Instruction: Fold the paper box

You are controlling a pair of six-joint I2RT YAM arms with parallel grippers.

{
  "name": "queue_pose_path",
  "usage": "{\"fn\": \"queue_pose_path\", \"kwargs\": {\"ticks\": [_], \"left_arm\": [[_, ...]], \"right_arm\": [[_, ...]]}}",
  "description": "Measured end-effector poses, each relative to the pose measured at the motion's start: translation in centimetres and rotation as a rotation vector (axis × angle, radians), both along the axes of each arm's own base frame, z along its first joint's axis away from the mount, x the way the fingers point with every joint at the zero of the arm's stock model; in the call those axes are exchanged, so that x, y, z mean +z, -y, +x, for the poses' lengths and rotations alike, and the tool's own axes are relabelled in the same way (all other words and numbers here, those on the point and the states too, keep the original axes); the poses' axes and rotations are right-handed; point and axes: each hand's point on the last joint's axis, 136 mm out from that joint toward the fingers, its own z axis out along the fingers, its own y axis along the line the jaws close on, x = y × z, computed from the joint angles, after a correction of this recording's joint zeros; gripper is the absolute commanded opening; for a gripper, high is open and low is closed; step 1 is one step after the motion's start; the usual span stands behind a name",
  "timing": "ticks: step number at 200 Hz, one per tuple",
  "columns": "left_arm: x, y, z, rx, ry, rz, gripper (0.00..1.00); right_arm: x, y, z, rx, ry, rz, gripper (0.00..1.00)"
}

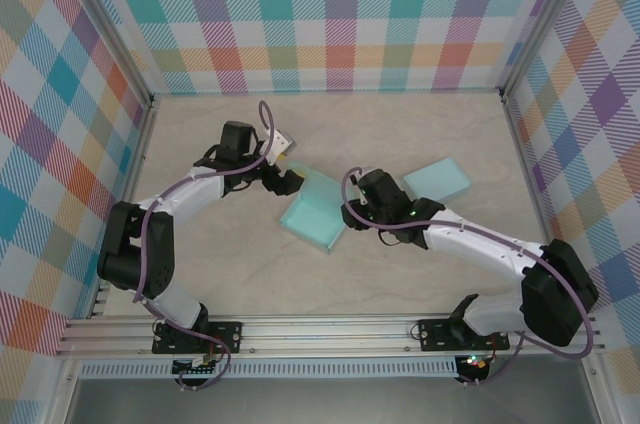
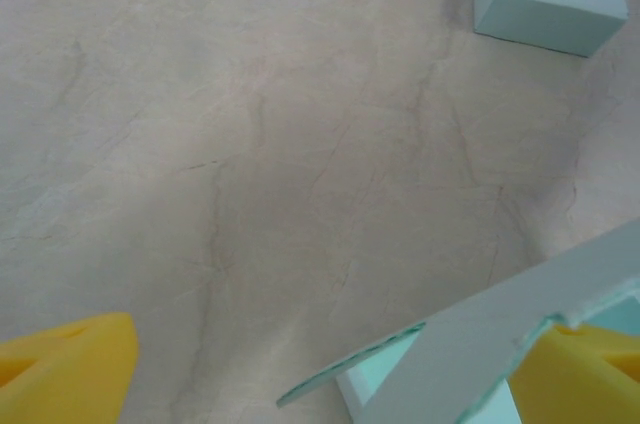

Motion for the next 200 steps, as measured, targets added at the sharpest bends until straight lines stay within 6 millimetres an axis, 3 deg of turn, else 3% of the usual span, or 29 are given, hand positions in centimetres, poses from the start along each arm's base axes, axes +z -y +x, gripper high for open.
{"fn": "queue_pose_path", "kwargs": {"ticks": [50, 200], "left_arm": [[-0.8, -0.2, -0.8, -0.014, -0.041, 0.017, 0.78], [-1.3, -2.3, -0.3, 0.049, -0.044, 0.058, 0.48]], "right_arm": [[-0.4, -0.8, 1.6, 0.061, 0.060, -0.085, 0.08], [0.0, -1.7, 4.2, 0.311, 0.185, -0.162, 0.07]]}}
